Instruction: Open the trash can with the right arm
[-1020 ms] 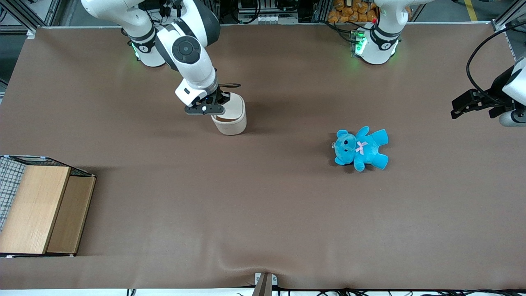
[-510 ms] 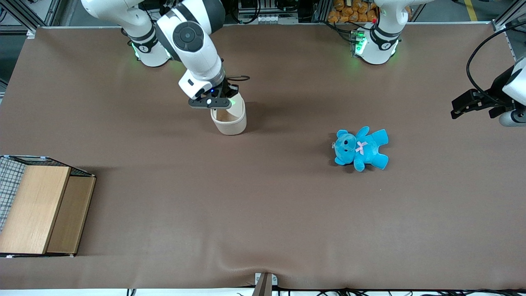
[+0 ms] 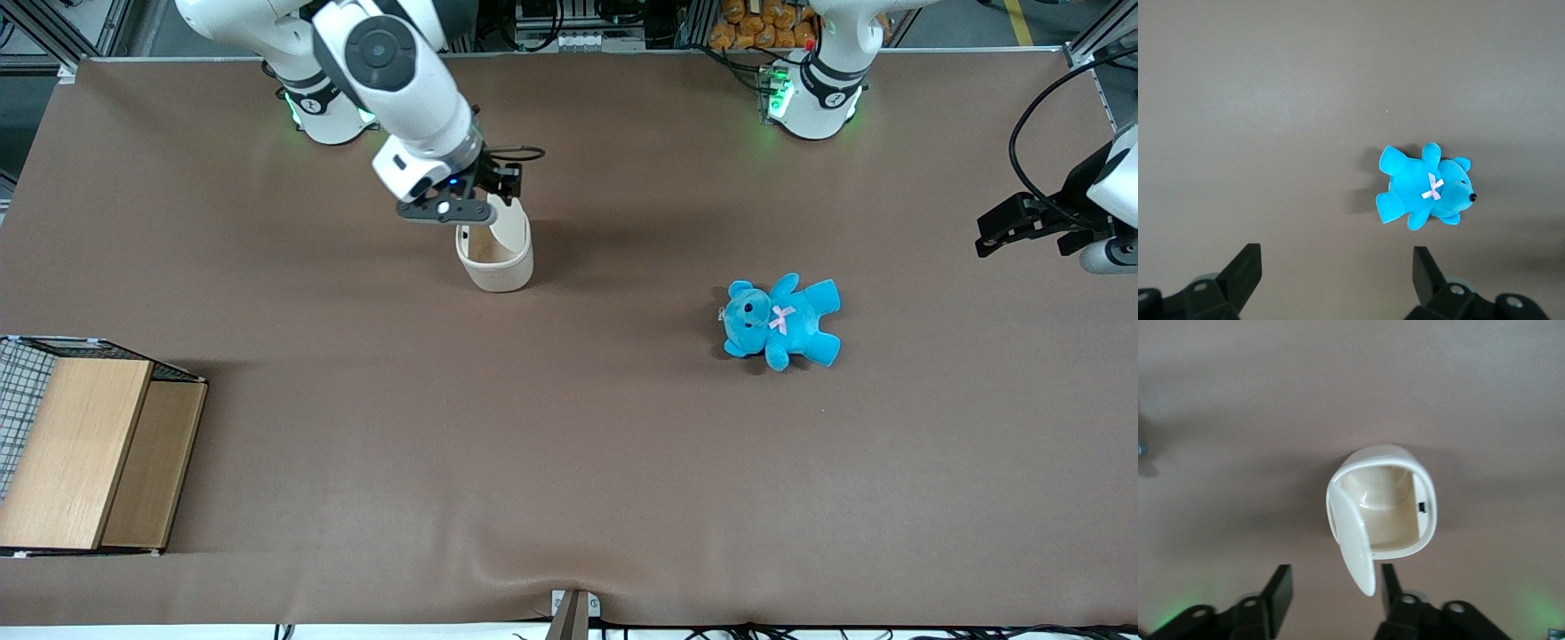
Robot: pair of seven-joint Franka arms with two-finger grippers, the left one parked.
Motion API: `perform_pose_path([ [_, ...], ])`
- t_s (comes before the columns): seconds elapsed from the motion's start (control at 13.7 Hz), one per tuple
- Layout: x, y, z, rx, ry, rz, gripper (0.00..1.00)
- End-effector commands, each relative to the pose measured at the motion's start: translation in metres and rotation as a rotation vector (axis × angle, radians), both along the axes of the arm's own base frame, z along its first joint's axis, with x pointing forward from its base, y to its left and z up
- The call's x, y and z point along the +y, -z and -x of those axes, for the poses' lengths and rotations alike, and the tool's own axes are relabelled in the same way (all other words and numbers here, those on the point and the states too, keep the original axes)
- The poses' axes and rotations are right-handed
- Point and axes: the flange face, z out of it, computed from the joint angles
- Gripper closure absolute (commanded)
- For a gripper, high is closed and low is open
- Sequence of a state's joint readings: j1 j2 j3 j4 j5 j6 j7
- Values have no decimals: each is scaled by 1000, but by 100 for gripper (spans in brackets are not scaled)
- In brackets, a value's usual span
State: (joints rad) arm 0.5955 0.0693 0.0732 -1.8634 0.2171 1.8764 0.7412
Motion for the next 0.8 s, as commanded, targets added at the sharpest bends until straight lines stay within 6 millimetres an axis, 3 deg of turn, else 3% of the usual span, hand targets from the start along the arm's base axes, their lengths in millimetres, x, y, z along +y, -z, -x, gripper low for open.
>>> perform_pose_path([
  [0.0,-40,-17,-39,26,84,-12,0],
  [0.36,-117,-42,-84,37,186,-23,0],
  [0.73,-172,-46,-105,26,148,-48,0],
])
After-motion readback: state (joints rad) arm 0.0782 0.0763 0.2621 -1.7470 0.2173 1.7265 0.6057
